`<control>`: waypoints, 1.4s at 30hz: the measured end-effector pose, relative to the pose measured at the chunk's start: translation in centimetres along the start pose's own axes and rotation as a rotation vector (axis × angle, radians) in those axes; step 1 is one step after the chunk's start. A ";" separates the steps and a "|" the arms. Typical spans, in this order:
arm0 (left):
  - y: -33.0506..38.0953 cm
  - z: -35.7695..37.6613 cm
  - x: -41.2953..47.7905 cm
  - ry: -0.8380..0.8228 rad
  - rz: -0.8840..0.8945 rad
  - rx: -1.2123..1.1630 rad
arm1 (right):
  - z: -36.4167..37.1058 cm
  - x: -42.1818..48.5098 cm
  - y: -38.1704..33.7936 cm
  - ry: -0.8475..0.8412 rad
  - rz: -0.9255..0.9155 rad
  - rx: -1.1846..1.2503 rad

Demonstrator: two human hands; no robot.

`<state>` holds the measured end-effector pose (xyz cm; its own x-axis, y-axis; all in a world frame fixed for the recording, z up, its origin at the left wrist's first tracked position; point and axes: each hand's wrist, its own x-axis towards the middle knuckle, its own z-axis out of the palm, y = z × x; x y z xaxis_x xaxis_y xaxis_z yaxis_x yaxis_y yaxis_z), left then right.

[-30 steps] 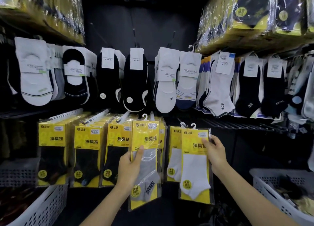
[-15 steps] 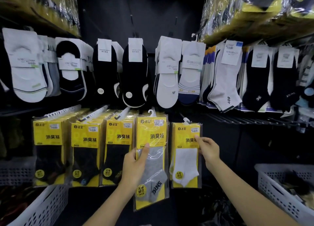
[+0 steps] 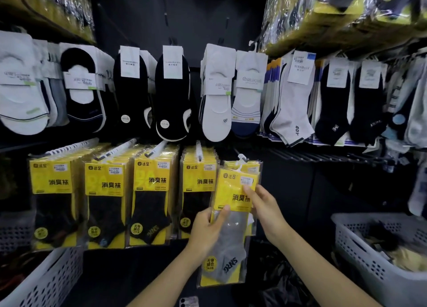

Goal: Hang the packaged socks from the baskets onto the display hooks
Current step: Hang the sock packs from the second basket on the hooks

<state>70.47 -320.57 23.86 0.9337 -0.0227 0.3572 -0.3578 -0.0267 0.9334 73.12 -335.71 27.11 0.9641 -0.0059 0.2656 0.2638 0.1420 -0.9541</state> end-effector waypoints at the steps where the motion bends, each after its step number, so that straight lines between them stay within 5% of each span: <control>1: 0.0 0.5 0.1 -0.030 0.003 0.013 | -0.3 -0.3 0.0 0.023 -0.015 0.014; 7: 1.1 2.5 1.3 -0.128 -0.107 0.069 | -3.1 0.2 -0.4 0.261 -0.019 -0.013; 19: -0.6 3.4 3.3 -0.016 -0.079 0.003 | -2.1 5.4 -0.5 0.143 -0.093 -0.137; 33: -4.2 2.6 7.6 -0.027 -0.147 0.079 | -2.2 8.3 4.5 0.529 0.144 -0.184; 42: -9.2 -4.0 -3.7 -0.080 -0.263 0.263 | -0.4 -4.0 8.9 0.197 0.251 -0.361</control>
<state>70.35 -316.26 14.07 0.9939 -0.0590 0.0935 -0.1069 -0.2973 0.9488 71.59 -334.86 17.53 0.9779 -0.2080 0.0229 -0.0173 -0.1895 -0.9817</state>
